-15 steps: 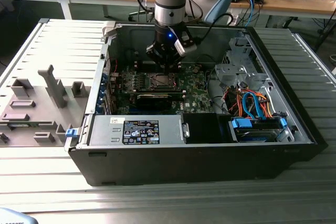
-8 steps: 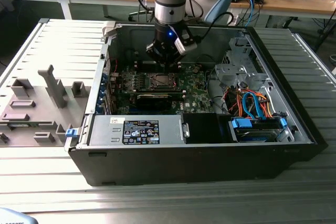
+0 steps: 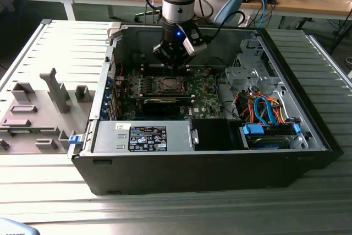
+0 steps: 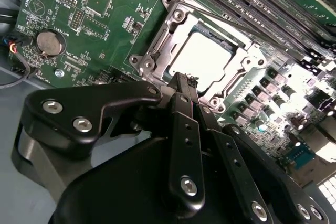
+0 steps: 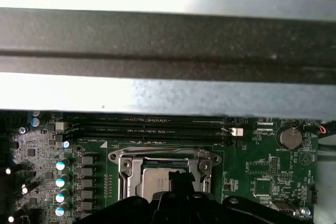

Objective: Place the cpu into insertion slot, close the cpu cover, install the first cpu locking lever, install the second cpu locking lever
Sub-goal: 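Install the first cpu locking lever, then install the second cpu locking lever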

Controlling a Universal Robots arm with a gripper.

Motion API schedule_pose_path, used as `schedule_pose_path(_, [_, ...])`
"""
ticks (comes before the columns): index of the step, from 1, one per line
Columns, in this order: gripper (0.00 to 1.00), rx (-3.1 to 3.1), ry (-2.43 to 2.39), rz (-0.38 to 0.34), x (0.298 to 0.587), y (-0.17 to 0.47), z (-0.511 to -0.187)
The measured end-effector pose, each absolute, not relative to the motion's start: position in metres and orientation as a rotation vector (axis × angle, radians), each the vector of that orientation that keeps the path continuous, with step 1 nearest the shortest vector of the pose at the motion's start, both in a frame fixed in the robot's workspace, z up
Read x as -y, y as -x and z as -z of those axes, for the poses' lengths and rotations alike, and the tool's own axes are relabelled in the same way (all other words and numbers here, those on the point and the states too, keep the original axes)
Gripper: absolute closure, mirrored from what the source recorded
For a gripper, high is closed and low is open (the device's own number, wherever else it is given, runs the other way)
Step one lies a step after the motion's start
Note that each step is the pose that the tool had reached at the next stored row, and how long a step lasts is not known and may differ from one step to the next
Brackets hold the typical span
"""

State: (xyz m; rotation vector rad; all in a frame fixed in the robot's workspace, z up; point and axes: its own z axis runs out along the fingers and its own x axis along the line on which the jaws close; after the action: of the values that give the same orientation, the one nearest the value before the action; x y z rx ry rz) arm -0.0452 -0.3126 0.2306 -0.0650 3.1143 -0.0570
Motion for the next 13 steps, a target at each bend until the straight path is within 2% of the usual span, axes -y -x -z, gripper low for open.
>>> schedule_pose_path(4, [0.89,-3.114,0.065,0.067,0.313,0.045,-0.236])
schedule_pose_path(7, [0.89,-3.114,0.065,0.093,0.313,0.045,-0.251])
schedule_pose_path(13, [0.89,-3.114,0.065,0.093,0.313,0.045,-0.252])
